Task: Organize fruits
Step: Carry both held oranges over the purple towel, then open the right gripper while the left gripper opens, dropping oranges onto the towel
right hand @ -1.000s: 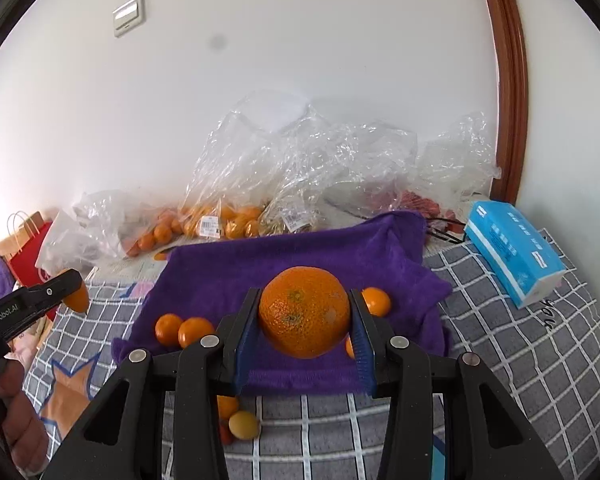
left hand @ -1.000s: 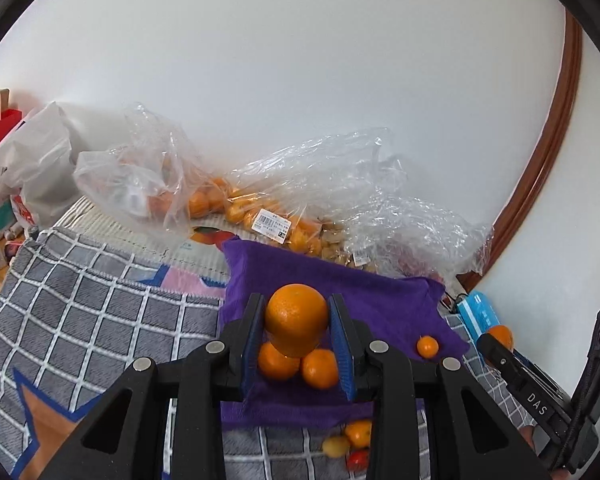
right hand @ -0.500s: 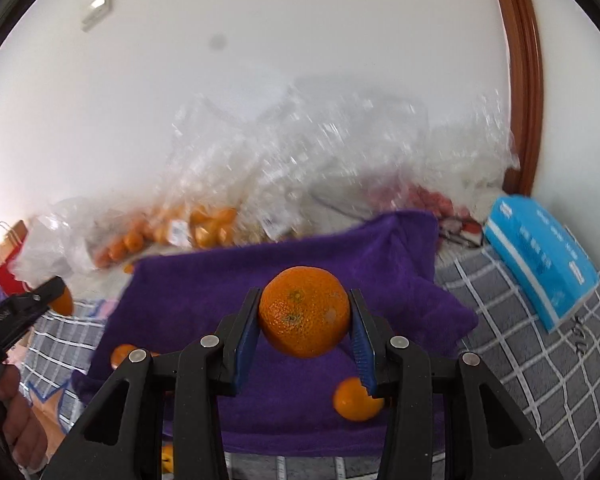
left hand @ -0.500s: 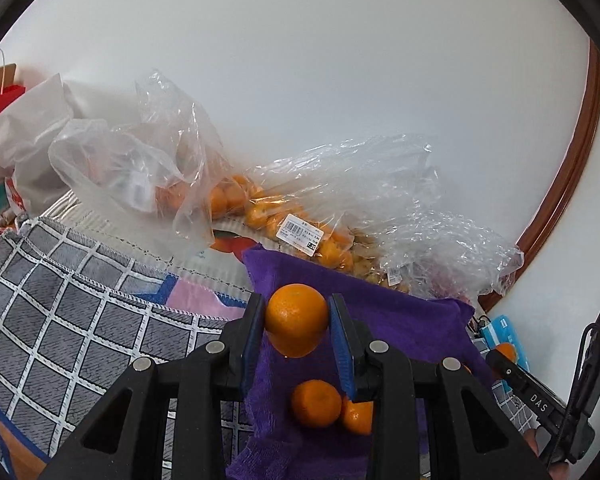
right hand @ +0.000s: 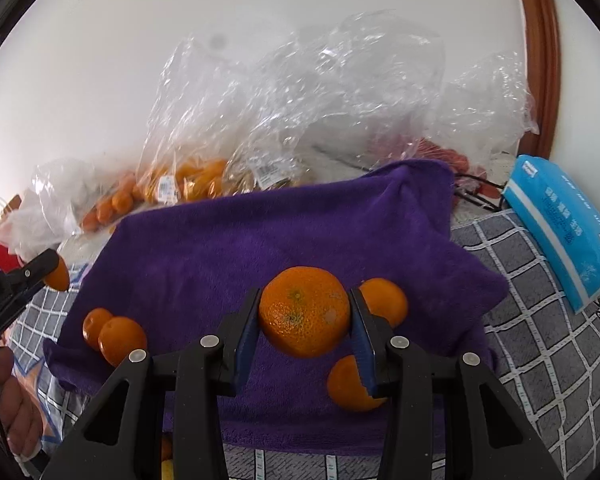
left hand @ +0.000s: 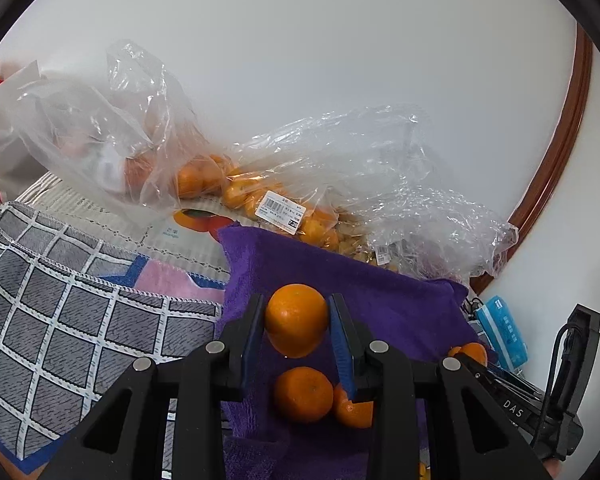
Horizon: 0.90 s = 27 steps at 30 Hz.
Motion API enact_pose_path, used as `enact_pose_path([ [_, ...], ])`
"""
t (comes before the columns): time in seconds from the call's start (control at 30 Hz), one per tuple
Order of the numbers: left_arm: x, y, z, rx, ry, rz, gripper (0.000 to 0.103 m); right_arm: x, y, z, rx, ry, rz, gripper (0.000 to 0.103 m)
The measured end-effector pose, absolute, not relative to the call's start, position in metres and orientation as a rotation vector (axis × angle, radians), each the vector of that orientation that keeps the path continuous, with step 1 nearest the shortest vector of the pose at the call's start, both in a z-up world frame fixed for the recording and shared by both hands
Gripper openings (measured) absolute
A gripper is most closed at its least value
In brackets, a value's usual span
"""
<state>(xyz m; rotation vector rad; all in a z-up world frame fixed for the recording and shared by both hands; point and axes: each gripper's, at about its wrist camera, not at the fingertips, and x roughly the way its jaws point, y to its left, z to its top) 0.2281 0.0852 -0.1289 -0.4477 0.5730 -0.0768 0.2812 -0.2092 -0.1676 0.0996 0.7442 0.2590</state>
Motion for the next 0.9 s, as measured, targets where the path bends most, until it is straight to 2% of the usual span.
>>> enact_pose_path([
  [0.33, 0.239, 0.072, -0.145, -0.409, 0.627, -0.080, 0.030, 0.283, -0.194, -0.176, 0.069, 0.792, 0.315, 0.043],
  [0.67, 0.241, 0.072, -0.146, -0.412, 0.628, -0.077, 0.030, 0.279, -0.205, -0.169, 0.133, 0.762, 0.324, 0.044],
  [0.8, 0.243, 0.071, -0.148, -0.406, 0.646, -0.082, 0.030, 0.277, -0.209, -0.167, 0.156, 0.741, 0.320, 0.050],
  [0.9, 0.242, 0.069, -0.148, -0.394, 0.645, -0.078, 0.030, 0.275, -0.209, -0.165, 0.154, 0.730, 0.314, 0.051],
])
